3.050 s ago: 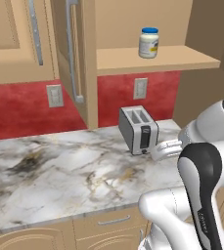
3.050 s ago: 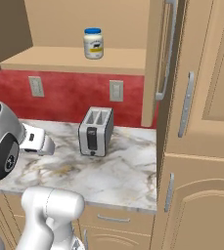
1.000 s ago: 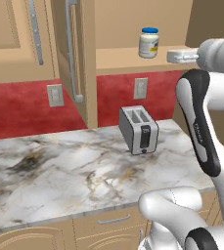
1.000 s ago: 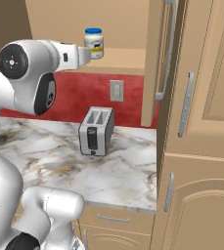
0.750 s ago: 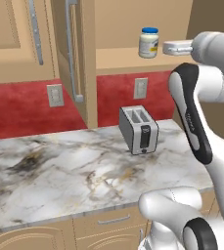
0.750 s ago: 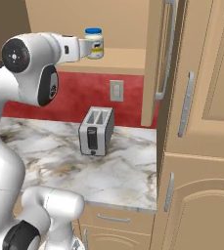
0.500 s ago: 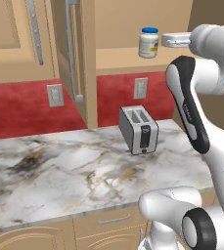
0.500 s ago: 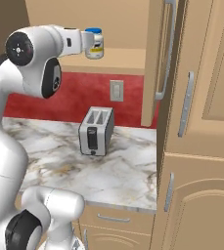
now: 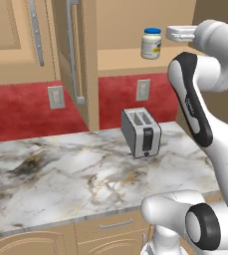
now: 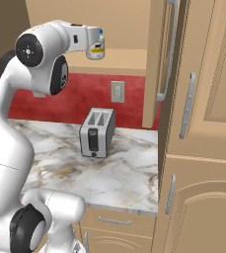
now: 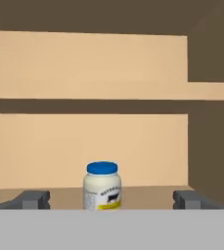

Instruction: Collect the turmeric, mayonnaise, and shaker from the cabinet and place them next to the stove.

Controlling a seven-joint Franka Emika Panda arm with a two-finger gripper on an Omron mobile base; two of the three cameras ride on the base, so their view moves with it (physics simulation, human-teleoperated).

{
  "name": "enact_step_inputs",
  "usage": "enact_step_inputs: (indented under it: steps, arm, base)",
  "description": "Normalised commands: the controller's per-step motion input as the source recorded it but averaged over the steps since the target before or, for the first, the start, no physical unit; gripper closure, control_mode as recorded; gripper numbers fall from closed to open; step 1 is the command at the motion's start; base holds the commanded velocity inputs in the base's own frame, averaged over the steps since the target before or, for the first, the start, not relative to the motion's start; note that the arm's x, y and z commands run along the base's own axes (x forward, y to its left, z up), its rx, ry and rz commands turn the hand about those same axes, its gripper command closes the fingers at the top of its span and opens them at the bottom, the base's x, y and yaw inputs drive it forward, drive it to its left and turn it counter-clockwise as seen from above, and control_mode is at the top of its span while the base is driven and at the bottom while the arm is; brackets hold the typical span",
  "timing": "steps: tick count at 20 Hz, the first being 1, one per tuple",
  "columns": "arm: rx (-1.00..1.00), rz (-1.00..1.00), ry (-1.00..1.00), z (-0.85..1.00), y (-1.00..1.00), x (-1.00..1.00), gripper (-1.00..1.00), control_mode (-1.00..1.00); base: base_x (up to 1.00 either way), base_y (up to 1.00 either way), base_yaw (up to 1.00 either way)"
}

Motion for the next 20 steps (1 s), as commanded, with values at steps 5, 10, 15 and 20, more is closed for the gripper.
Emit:
enact_step_inputs:
  steps: [5, 10, 15, 20]
  arm:
    - [0.01, 0.01, -0.06, 0.04, -0.01, 0.24, -1.00, -1.00]
    - [0.00, 0.00, 0.01, -0.05, 0.00, 0.29, -1.00, -1.00]
    - [0.00, 0.01, 0.04, -0.20, 0.00, 0.32, -1.00, -1.00]
    - [0.00, 0.01, 0.09, -0.14, 0.02, 0.34, -1.00, -1.00]
  base:
    - [0.00, 0.00, 0.00]
    - [0.00, 0.00, 0.00]
    - [0.00, 0.00, 0.00]
    - [0.00, 0.00, 0.00]
